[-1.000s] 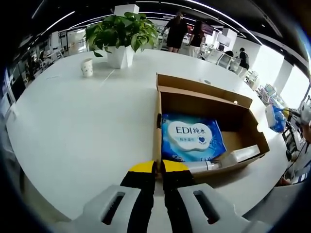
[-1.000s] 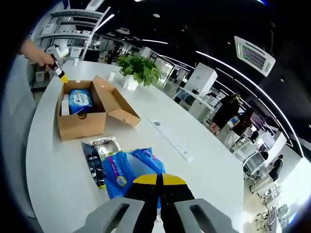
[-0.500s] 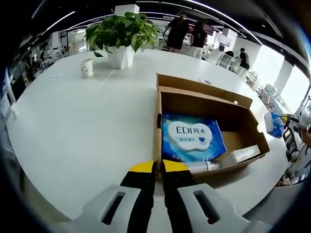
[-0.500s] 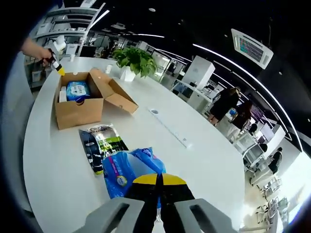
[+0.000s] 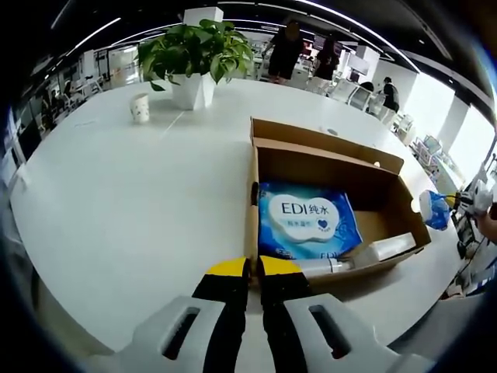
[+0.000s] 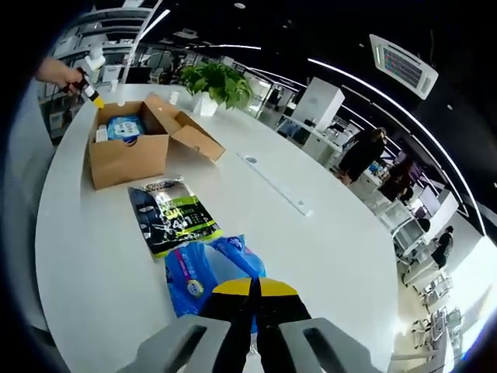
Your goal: Operate the shoe box by opening the lid, removing the specified soft item, and placing it in the target area until the item is outside and the box remains undamaged.
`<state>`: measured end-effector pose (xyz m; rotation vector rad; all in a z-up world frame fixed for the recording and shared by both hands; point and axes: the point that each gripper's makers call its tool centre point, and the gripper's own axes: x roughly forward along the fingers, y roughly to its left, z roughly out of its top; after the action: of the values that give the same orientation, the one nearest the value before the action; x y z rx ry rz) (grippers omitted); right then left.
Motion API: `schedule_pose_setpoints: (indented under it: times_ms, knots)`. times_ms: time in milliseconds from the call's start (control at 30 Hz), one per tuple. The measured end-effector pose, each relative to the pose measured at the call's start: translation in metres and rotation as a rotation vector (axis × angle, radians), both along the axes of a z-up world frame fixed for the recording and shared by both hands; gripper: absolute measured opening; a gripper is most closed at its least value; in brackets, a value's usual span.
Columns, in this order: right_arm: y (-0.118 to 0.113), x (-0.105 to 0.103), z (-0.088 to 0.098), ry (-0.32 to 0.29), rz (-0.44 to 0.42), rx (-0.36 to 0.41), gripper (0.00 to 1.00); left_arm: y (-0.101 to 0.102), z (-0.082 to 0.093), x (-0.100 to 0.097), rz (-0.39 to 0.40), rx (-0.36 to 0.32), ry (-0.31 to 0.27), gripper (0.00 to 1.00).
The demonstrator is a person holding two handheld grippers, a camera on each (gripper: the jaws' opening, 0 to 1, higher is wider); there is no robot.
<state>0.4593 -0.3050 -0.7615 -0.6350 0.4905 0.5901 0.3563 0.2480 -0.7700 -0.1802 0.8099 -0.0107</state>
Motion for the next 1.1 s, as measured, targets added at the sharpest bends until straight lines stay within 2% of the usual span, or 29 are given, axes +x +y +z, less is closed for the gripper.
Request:
schedule_pose_setpoints:
  times_ms: [467, 800, 967, 1100]
  knots:
    - [-0.012, -0.003, -0.019, 0.045, -0.046, -0.006, 0.00, -0.002, 0.001, -0.001, 0.001, -0.001, 0.001, 0.02]
    - [-0.019, -0.007, -0.016, 0.044, -0.094, 0.001, 0.00, -0.002, 0.000, 0.000, -0.001, -0.005, -0.004, 0.03]
    - [-0.022, -0.013, -0.012, 0.050, -0.138, 0.037, 0.05, -0.002, 0.000, 0.000, 0.000, -0.007, -0.007, 0.03]
    - [-0.025, -0.019, -0.012, 0.063, -0.172, 0.069, 0.17, -0.002, 0.000, -0.001, 0.000, -0.006, -0.007, 0.03]
